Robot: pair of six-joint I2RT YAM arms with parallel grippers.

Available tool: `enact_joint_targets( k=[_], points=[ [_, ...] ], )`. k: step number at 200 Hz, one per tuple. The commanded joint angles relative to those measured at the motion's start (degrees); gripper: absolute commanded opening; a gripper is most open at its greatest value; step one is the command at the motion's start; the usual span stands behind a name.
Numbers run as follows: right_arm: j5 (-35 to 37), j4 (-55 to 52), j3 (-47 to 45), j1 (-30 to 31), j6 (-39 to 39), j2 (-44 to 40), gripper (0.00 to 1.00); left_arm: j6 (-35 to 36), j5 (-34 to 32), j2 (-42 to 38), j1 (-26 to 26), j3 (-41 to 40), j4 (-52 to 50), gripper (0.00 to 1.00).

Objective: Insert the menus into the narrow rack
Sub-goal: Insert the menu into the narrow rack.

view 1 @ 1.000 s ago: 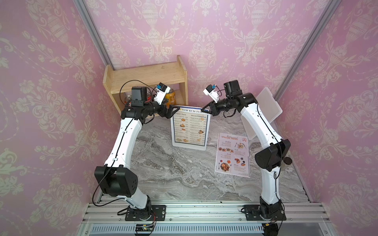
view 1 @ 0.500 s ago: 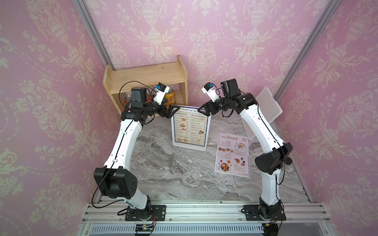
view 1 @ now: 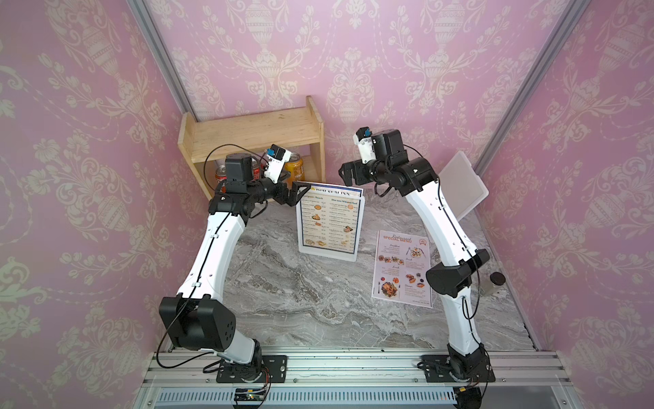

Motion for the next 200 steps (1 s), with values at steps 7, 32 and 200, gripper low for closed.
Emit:
enact_joint_targets(
  k=[7, 32, 200],
  points=[
    [2.5, -1.3, 0.9, 0.3, 3.3, 1.3, 1.00, -0.5, 0.7, -1.7, 0.5, -1.1, 0.0, 0.99],
    [2.6, -2.2, 1.0, 0.3, 3.0, 1.7, 1.00, -0.2, 0.6, -1.9, 0.5, -1.5, 0.1, 0.99],
    [5.9, -2.5, -7.9, 2.3, 1.4, -2.6, 0.99, 0.1, 0.6, -2.6, 0.5, -3.4, 0.4, 0.99]
  ],
)
